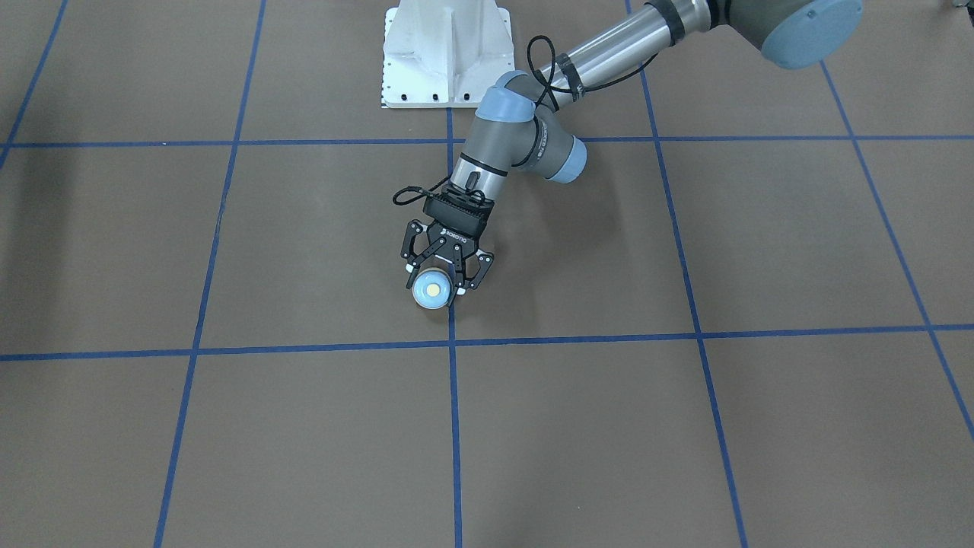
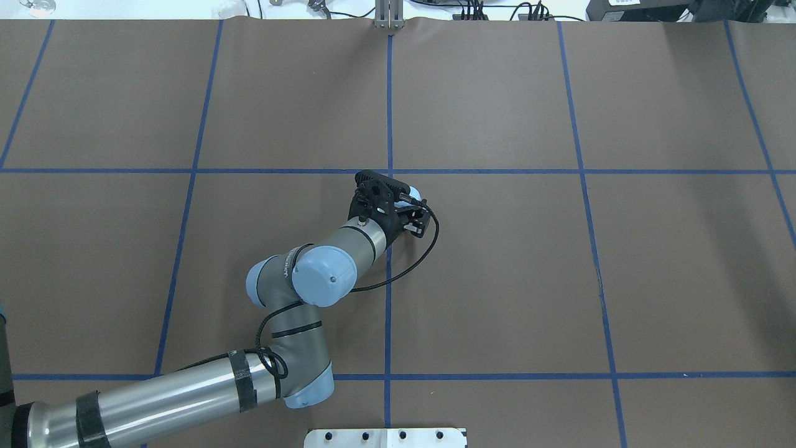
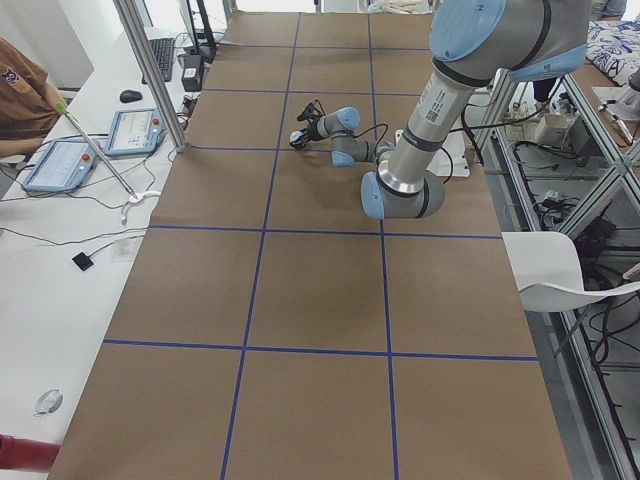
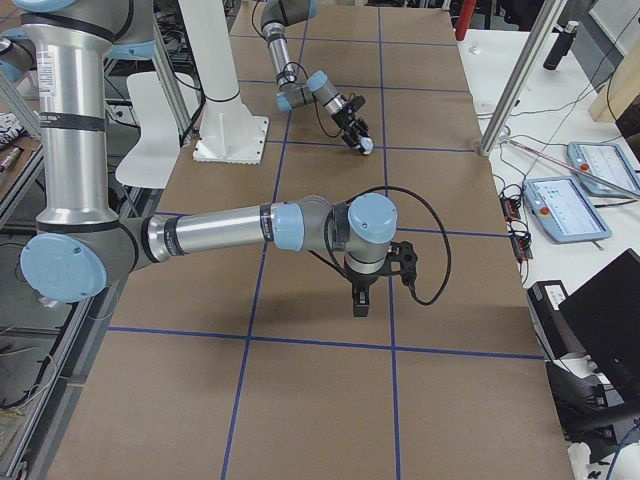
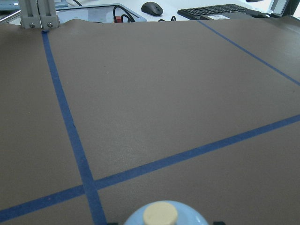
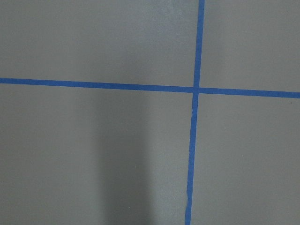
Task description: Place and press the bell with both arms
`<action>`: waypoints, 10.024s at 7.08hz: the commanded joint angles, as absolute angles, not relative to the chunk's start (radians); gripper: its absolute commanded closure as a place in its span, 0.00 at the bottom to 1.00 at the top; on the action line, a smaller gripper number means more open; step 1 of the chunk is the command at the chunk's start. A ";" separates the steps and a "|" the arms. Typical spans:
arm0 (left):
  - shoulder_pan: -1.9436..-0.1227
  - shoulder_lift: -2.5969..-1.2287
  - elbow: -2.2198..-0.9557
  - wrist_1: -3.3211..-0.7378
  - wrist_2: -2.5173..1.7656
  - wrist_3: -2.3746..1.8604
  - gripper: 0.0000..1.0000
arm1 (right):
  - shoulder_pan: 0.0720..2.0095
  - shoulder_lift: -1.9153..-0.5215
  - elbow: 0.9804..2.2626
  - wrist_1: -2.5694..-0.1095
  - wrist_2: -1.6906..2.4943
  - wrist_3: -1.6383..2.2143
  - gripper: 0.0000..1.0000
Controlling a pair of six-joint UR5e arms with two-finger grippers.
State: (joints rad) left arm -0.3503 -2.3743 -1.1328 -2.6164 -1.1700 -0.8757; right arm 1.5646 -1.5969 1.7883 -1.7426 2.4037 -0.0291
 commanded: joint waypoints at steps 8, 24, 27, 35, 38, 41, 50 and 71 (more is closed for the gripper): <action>-0.562 -2.388 -1.308 -2.294 -1.412 -0.876 0.00 | 1.497 -1.488 1.802 -1.758 2.402 -0.026 0.00; -1.048 -1.819 -1.597 -2.121 -2.005 -0.430 0.00 | 0.666 -0.638 1.372 -1.663 2.054 1.180 1.00; -1.046 -1.819 -1.597 -2.121 -2.003 -0.430 0.00 | 0.640 -0.638 1.325 -1.643 2.052 1.173 1.00; -1.046 -1.819 -1.594 -2.123 -2.003 -0.430 0.00 | 0.601 -0.638 1.258 -1.571 2.045 1.184 1.00; -1.046 -1.819 -1.594 -2.121 -2.003 -0.430 0.00 | 0.662 -0.609 1.319 -1.597 2.069 1.190 0.52; -1.066 -1.800 -1.597 -2.100 -2.044 -0.428 0.00 | 0.734 -0.783 1.670 -1.829 2.075 1.164 0.00; -1.529 -1.642 -1.600 -1.546 -2.261 0.238 0.00 | 1.467 -1.590 1.915 -1.882 2.264 -0.111 0.00; -1.577 -1.542 -1.661 -1.568 -2.290 0.233 0.00 | 1.565 -1.663 1.749 -1.759 2.335 -0.121 0.00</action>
State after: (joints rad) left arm -1.5757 -1.5416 -1.6614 -1.5677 -2.2902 0.2332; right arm 1.5646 -1.6638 1.7498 -1.7604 2.3347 -0.1211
